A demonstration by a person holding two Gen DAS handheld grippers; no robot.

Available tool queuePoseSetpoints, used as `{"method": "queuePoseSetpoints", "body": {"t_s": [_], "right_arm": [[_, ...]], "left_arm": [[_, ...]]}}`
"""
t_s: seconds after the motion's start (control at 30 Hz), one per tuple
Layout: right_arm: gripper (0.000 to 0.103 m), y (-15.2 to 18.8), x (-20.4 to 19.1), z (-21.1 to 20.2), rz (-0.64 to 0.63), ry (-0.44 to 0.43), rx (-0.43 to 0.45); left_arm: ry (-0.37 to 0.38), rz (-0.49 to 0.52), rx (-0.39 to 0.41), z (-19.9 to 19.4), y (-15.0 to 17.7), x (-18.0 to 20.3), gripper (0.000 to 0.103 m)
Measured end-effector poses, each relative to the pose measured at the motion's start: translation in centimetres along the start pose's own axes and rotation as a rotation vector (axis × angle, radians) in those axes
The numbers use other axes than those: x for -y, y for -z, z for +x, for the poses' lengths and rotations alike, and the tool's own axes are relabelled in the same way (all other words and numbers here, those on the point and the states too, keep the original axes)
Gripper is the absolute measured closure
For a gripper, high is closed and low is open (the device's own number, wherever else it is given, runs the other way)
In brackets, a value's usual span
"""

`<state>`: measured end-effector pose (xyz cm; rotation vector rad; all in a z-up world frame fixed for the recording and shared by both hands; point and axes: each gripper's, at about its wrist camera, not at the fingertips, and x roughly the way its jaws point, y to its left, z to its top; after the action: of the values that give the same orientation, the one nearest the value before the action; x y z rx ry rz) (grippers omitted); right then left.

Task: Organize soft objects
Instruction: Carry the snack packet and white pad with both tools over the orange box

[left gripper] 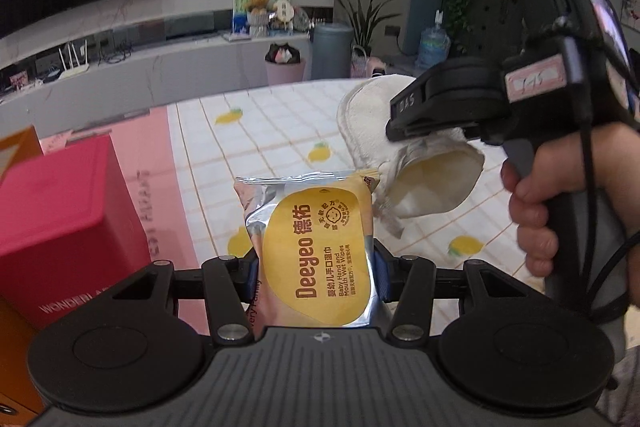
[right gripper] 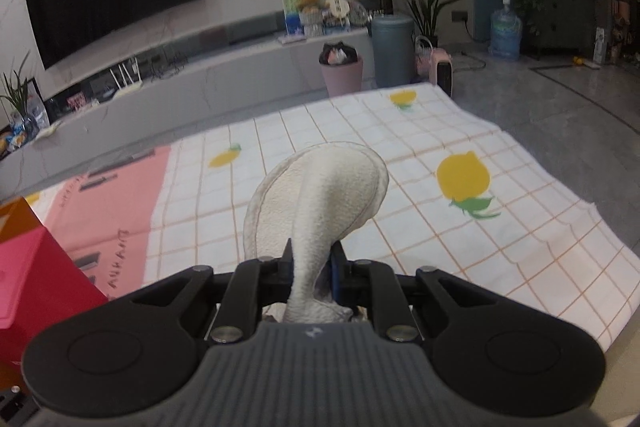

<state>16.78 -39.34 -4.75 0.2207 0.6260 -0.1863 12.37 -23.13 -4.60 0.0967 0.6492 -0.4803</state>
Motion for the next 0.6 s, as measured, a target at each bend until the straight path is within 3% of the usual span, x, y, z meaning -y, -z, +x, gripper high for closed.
{"method": "queuePoseSetpoints", "body": {"t_s": [0.2, 0.43, 0.6], "right_arm": [[0.09, -1.6, -1.5, -4.5, -0.002, -0.005, 0.132], [0.09, -2.8, -4.5, -11.1, -0.03, -0.102, 0.271], [0.09, -3.1, -10.1, -15.1, -0.113, -0.22, 0.333]], "left_arm": [[0.022, -0.015, 0.076, -3.9, -1.9, -0.8, 0.045], [-0.053, -0.042, 0.199, -10.2, -4.1, -4.7, 0.045], [-0.139, -0.064, 0.275, -14.0, -5.0, -9.1, 0.045]]}}
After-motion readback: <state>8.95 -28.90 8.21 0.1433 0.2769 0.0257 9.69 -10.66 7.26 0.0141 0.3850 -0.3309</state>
